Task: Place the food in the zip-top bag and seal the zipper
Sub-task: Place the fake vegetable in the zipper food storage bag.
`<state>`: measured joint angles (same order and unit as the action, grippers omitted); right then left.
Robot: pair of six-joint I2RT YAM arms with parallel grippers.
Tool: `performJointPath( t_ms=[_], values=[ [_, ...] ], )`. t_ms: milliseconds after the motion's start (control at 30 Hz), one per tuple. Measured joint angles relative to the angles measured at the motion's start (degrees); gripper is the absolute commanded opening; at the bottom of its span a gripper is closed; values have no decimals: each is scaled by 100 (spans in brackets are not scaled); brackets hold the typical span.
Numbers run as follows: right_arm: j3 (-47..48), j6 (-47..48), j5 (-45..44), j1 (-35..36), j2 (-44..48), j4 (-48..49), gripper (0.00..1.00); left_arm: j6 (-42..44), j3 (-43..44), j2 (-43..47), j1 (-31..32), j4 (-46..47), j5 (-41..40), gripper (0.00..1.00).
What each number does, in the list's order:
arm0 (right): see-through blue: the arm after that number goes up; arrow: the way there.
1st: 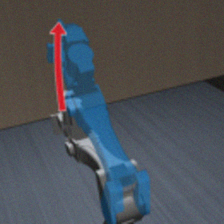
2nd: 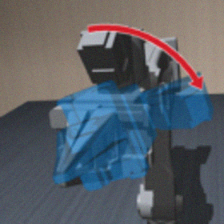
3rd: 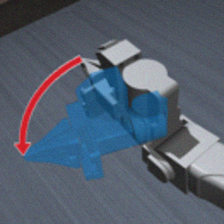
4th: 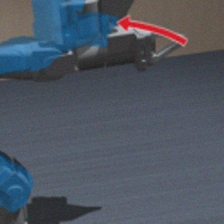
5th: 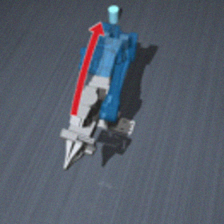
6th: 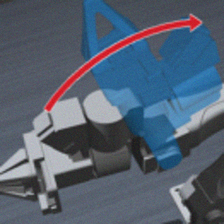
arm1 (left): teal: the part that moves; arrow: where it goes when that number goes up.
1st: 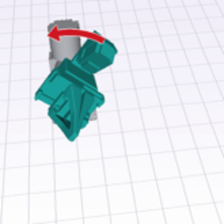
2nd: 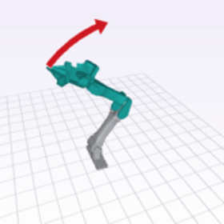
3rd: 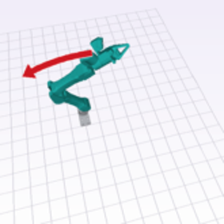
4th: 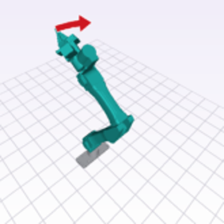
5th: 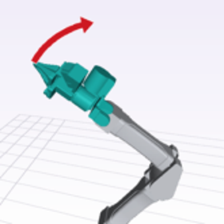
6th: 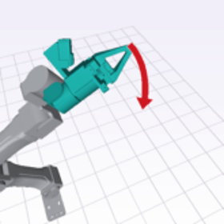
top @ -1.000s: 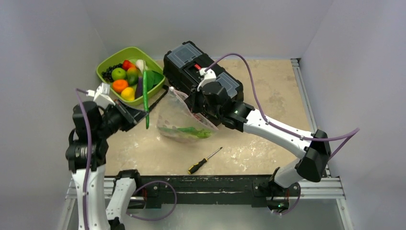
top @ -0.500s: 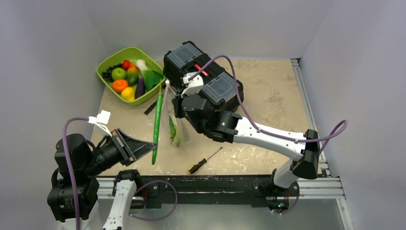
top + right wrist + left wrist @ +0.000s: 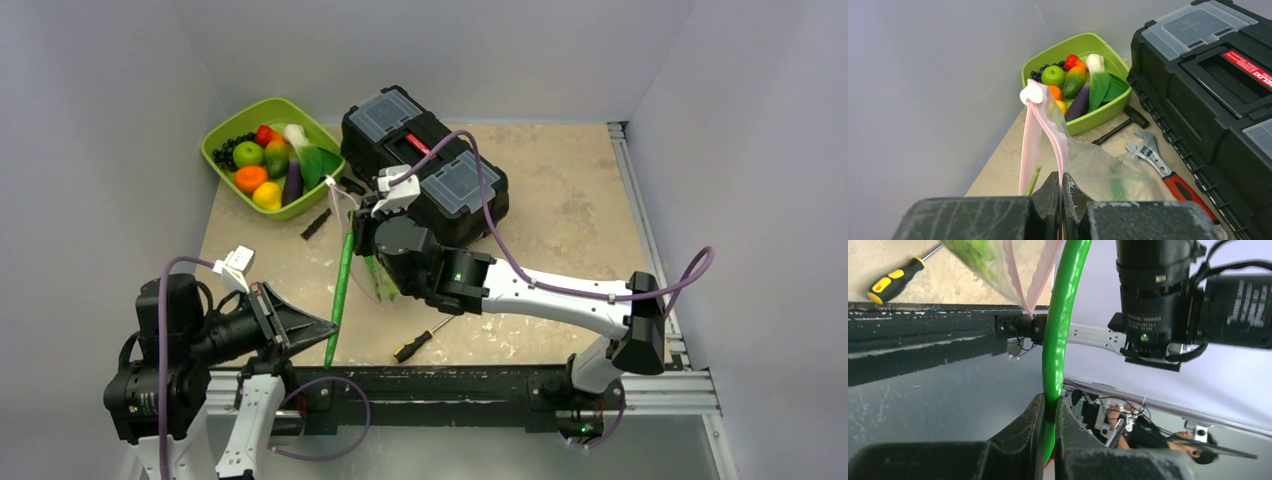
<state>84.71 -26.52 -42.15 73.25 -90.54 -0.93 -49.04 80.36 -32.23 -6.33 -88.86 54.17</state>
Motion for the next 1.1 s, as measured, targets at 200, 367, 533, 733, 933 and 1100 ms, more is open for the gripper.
performJointPath(
  t_ms=[200,367,533,733,933,1100],
  values=[
    [0,0,-304,168,-15,153,0,-599,-162,90,-2,-11,-20,0],
    [-22,-4,-404,197,-15,188,0,-1073,-505,647,0,2,-74,0],
    [-24,33,-433,216,-22,201,0,-1394,-933,1051,0,31,-111,0],
    [-24,195,-507,317,-94,365,0,-1707,-984,968,0,313,-286,0],
    [-24,367,-549,490,-291,466,0,-2094,-857,573,0,745,-616,0],
    [-24,476,-551,634,-361,485,0,-2697,-938,748,0,1255,-1086,0]
  ],
)
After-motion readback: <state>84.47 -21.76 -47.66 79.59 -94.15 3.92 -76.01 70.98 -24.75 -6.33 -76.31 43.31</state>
